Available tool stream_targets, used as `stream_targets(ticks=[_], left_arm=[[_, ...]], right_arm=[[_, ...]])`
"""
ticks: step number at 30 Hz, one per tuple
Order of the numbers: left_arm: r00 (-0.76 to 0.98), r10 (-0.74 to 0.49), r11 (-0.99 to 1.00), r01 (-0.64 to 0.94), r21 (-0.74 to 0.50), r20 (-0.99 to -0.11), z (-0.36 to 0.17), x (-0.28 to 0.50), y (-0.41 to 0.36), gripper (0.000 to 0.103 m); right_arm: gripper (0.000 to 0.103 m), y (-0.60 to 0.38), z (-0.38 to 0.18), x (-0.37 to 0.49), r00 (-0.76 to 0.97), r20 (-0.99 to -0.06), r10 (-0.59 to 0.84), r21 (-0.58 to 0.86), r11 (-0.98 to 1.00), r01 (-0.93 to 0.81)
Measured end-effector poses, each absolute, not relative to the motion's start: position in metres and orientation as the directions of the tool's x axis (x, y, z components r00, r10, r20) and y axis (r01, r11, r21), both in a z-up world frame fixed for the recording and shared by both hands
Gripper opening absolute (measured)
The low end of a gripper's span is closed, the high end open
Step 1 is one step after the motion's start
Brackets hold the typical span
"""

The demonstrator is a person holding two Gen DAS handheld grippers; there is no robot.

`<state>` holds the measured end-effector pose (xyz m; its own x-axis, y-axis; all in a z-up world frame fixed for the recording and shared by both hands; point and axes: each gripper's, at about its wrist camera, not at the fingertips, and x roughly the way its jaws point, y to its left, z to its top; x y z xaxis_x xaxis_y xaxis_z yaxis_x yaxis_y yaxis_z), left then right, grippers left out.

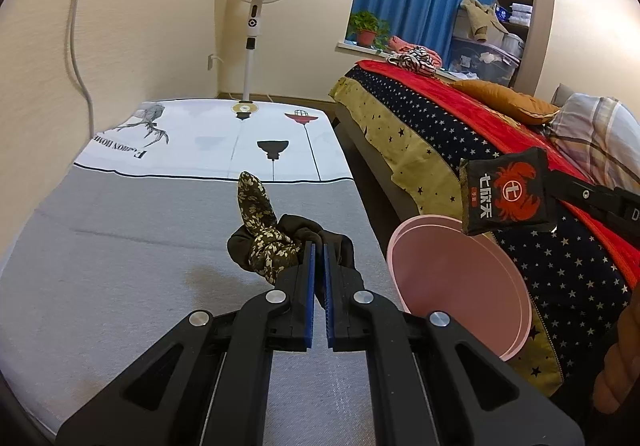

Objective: Collect trash
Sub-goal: 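Lift the cloth and packet and carry both over the pink bin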

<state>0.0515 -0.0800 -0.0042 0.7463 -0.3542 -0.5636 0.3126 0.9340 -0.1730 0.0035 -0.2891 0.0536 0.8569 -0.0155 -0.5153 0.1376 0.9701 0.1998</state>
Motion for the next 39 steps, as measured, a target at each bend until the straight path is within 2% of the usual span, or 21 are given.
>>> stream_targets(ticks=[22, 39], left_arm=[[0.714, -0.438, 0.893, 0.414, -0.175, -0.547, -0.01, 0.06, -0.122, 0.004], [0.64, -0.55, 0.819, 0.54, -0.195, -0.537, -0.017, 0.06, -0.165, 0.004]], right_arm=[[0.0, -0.317, 0.043, 0.01, 0.833, -0.533, -0.147, 0.168, 0.947, 0.275], [0.0, -0.339, 0.04, 0.009, 0.812, -0.529, -0.245, 0.154, 0.914, 0.376]])
